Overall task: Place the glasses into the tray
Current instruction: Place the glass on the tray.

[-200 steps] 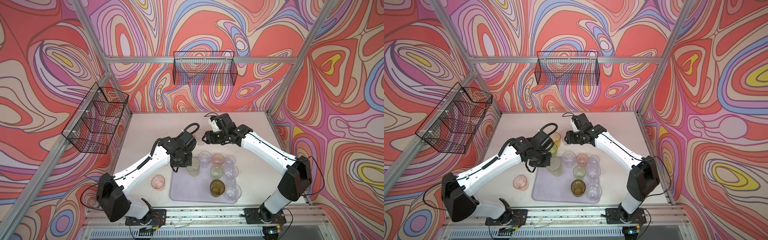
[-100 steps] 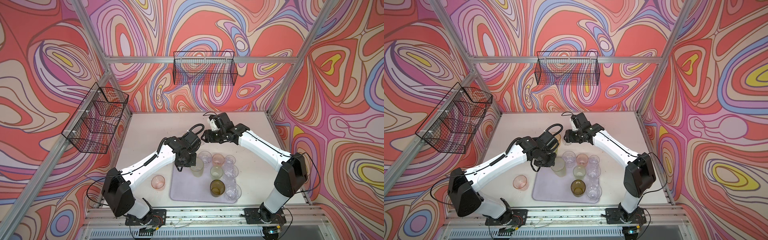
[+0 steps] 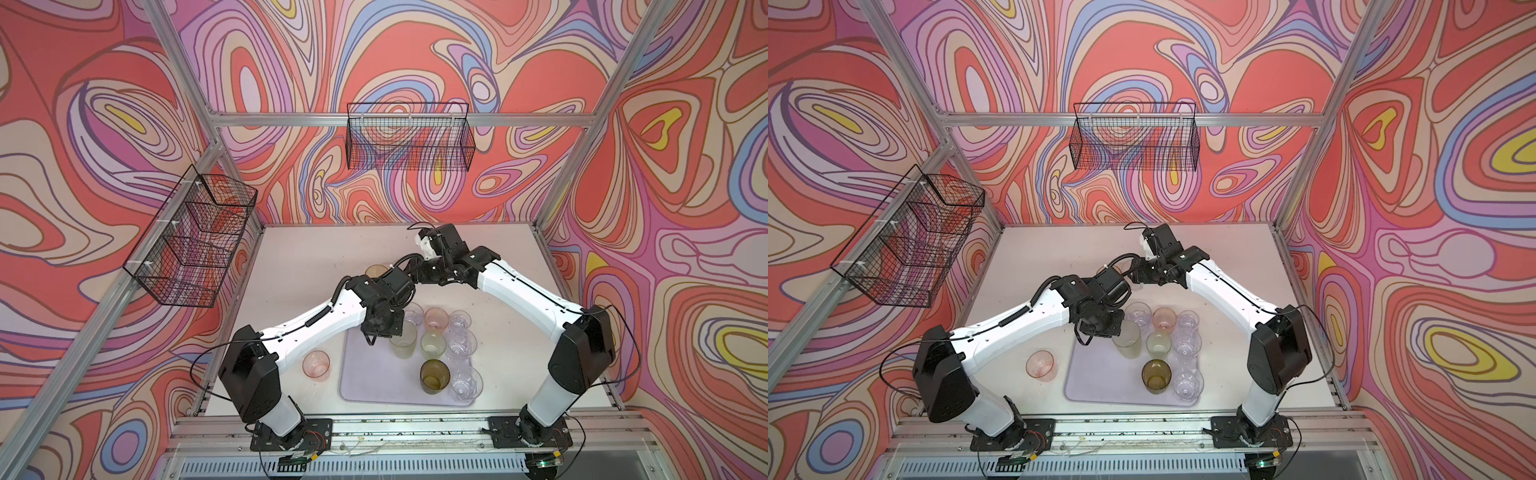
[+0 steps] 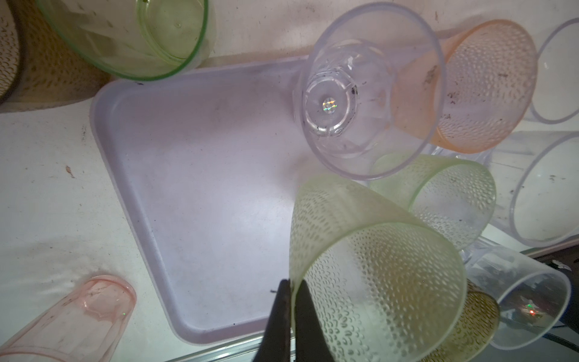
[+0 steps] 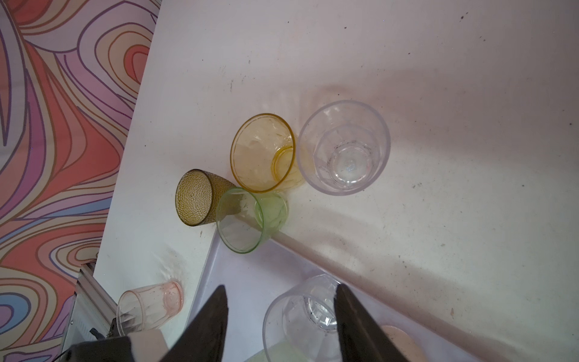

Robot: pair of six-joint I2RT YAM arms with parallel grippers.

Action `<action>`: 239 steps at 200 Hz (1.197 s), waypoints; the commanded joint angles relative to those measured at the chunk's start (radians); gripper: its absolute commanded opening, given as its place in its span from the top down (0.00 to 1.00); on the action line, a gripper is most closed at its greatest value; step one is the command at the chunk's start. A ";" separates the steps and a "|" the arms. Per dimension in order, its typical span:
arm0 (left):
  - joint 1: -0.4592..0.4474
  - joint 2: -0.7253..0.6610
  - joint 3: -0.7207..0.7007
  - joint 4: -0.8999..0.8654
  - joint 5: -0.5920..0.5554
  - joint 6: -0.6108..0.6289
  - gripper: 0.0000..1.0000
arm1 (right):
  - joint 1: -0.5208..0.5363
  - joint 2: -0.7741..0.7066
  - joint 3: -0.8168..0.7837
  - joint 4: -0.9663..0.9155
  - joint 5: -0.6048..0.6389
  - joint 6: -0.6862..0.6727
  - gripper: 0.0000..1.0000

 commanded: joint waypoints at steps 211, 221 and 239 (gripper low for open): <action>-0.060 0.073 0.030 -0.021 -0.084 -0.028 1.00 | -0.015 -0.001 -0.018 0.025 -0.027 -0.007 0.43; -0.062 0.074 0.025 -0.019 -0.088 -0.028 1.00 | -0.016 -0.002 -0.019 0.025 -0.027 -0.006 0.43; -0.062 0.078 0.015 -0.013 -0.092 -0.030 1.00 | -0.017 -0.004 -0.020 0.022 -0.025 -0.007 0.44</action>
